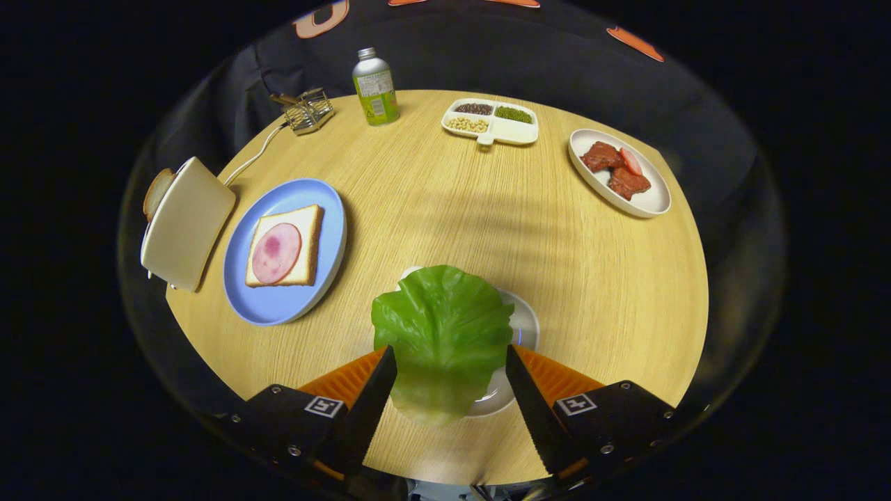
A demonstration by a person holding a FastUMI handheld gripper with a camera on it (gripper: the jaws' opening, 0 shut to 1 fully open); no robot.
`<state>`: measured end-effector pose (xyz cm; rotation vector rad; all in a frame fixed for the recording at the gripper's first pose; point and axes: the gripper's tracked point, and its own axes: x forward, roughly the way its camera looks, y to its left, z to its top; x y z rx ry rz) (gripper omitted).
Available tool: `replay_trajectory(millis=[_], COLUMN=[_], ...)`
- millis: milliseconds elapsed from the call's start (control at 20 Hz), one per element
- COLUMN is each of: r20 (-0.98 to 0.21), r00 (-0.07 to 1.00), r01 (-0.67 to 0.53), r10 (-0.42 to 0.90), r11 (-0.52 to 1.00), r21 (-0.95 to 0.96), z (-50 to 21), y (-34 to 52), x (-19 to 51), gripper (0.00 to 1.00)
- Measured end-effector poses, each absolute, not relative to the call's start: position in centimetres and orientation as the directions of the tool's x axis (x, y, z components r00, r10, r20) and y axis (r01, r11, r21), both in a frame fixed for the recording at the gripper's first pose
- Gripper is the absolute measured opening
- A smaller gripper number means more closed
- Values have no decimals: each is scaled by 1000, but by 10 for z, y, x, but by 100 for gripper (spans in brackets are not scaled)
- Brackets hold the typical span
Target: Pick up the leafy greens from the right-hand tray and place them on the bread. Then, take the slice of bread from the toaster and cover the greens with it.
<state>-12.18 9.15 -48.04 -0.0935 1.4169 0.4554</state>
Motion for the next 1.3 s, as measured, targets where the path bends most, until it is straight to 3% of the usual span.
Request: replay_trajectory(millis=[650,1050,1200,1300], r20=[-986,-988,-990,-990], r00=[47,27,29,28], r01=[-338,-227,-185,-143], r10=[162,153,140,138], r11=[931,963,974,981], r21=[137,143,132,133], z=[-512,-513,-513,-513], y=[97,98,96,93], x=[-129,-129,-127,-126], gripper=[75,45,19,9])
